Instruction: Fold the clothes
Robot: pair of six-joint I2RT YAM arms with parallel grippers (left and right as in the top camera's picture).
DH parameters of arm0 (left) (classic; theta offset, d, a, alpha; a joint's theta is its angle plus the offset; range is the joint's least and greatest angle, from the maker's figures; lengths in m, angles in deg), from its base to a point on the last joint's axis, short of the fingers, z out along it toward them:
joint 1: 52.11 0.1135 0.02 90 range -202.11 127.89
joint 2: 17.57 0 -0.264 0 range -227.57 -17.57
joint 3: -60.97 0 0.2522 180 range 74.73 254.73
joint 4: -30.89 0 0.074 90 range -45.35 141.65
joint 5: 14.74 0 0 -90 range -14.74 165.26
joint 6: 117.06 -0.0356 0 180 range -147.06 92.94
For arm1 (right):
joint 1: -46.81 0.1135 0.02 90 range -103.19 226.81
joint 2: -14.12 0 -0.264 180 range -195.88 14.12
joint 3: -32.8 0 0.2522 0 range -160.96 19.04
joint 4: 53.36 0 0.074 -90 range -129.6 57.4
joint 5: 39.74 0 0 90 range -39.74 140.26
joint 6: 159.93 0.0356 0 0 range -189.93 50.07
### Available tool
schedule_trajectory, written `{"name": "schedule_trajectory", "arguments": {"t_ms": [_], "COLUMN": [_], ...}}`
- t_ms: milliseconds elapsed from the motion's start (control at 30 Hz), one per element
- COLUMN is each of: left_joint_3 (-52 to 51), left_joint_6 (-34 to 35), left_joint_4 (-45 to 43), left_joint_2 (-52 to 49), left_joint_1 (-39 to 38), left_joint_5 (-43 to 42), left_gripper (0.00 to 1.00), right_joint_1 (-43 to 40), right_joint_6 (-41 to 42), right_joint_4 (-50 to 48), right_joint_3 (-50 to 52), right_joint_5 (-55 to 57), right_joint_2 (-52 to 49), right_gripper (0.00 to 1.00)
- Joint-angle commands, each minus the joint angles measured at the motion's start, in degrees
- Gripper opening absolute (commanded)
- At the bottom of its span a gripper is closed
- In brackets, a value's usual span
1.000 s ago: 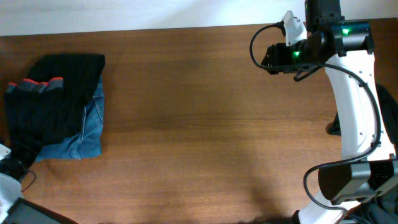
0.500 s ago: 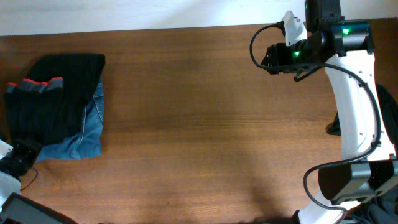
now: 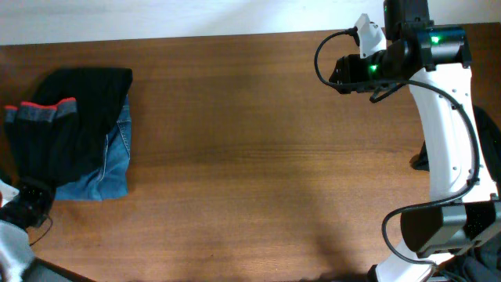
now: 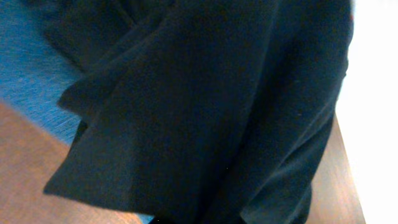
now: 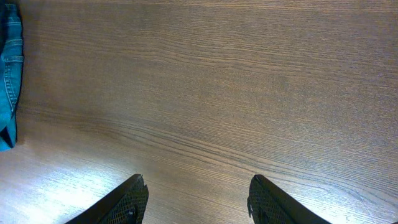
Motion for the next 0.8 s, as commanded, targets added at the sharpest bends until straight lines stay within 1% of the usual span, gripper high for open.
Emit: {"name": "schedule_trajectory", "arguments": {"t_ms": [0, 33, 67, 133, 167, 267, 300, 433, 500, 600, 667, 733, 767], "left_joint_3": [-0.37, -0.37, -0.37, -0.39, -0.39, -0.39, -0.39, 0.04, 1.60, 5.60, 9.33, 13.88, 15.76], "left_joint_6": [4.07, 4.07, 4.07, 4.04, 4.04, 4.04, 4.07, 4.55, 4.52, 3.91, 1.84, -2.97, -5.75], "left_joint_4": [0.33, 0.42, 0.59, 1.22, 1.55, 2.93, 3.45, 3.74, 3.76, 3.76, 3.69, 3.67, 3.50], "left_joint_2": [3.32, 3.54, 3.54, 3.52, 3.52, 3.52, 3.52, 3.61, 3.96, 5.38, 6.21, 6.43, 6.40], "left_joint_1": [0.20, 0.20, 0.20, 0.20, 0.20, 0.20, 0.20, 0.20, 0.20, -0.37, -1.46, -3.39, -4.46], "left_joint_5": [5.60, 5.55, 5.55, 5.55, 5.38, 5.29, 4.70, -1.25, -3.56, -4.57, -4.02, -3.28, -3.28], "left_gripper": [0.08, 0.25, 0.30, 0.31, 0.34, 0.54, 0.56, 0.56, 0.53, 0.50, 0.47, 0.37, 0.35], "right_joint_1": [-0.31, -0.31, -0.31, -0.31, -0.31, -0.31, -0.31, -0.31, -0.31, -0.31, -0.31, -0.31, -0.31], "right_joint_6": [-0.11, -0.11, -0.09, -0.11, -0.11, -0.11, -0.11, -0.11, -0.09, -0.11, -0.09, -0.09, -0.11], "right_joint_4": [0.00, 0.00, 0.00, 0.02, 0.02, 0.02, 0.02, 0.04, 0.04, 0.02, 0.02, 0.02, 0.00], "right_joint_3": [-0.22, -0.22, -0.22, -0.22, -0.22, -0.22, -0.22, -0.22, -0.22, -0.22, -0.22, -0.22, -0.22], "right_joint_5": [0.55, 0.52, 0.52, 0.52, 0.52, 0.52, 0.52, 0.52, 0.52, 0.52, 0.52, 0.52, 0.52], "right_joint_2": [-0.46, -0.46, -0.46, -0.46, -0.46, -0.46, -0.46, -0.46, -0.46, -0.46, -0.46, -0.46, -0.46], "right_gripper": [0.58, 0.58, 0.58, 0.58, 0.58, 0.58, 0.58, 0.58, 0.58, 0.58, 0.58, 0.58, 0.58]}}
